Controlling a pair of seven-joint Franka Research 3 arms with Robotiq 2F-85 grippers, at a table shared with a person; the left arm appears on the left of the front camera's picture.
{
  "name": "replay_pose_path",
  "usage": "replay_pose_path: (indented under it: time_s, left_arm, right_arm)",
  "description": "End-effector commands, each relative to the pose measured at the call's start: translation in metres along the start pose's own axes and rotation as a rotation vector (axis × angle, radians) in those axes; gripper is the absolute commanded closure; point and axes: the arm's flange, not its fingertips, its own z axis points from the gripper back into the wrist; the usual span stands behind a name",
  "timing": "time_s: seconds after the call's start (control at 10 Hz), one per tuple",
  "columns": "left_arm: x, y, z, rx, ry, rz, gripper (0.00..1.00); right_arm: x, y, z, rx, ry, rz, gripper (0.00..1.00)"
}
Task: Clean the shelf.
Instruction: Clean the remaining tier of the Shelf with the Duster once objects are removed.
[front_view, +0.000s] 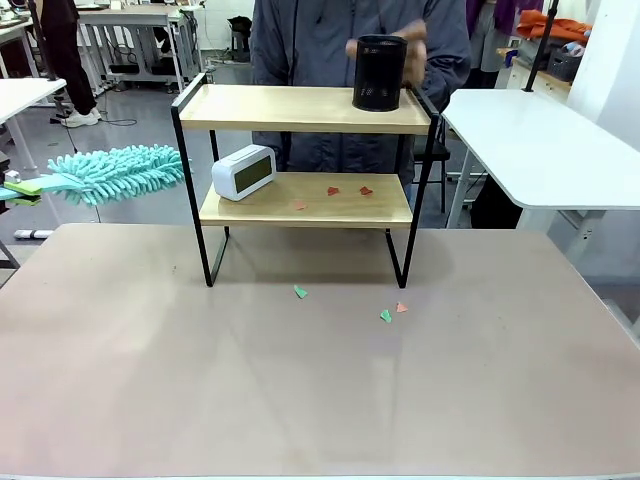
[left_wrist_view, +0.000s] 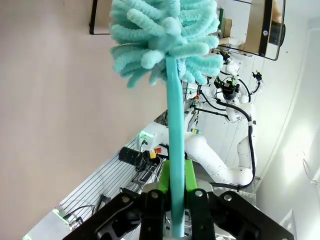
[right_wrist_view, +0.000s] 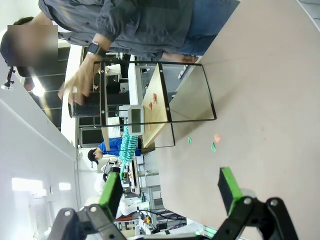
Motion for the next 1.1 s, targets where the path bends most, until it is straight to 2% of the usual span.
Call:
replay_pose_path:
  time_s: [0.0,1.0]
  left_arm:
    - [-0.0043,-0.0018,-0.0026,0.007,-0.006,-0.003,0.88]
    - [-0.0043,-0.0018,-0.0026,0.007,-0.006,-0.003,0.88]
  right_arm:
    - [0.0023,0.0004,-0.002,0.031,-0.014,0.023,0.0]
    - [0.0023,0.0004,-0.002,0.031,-0.014,0.023,0.0]
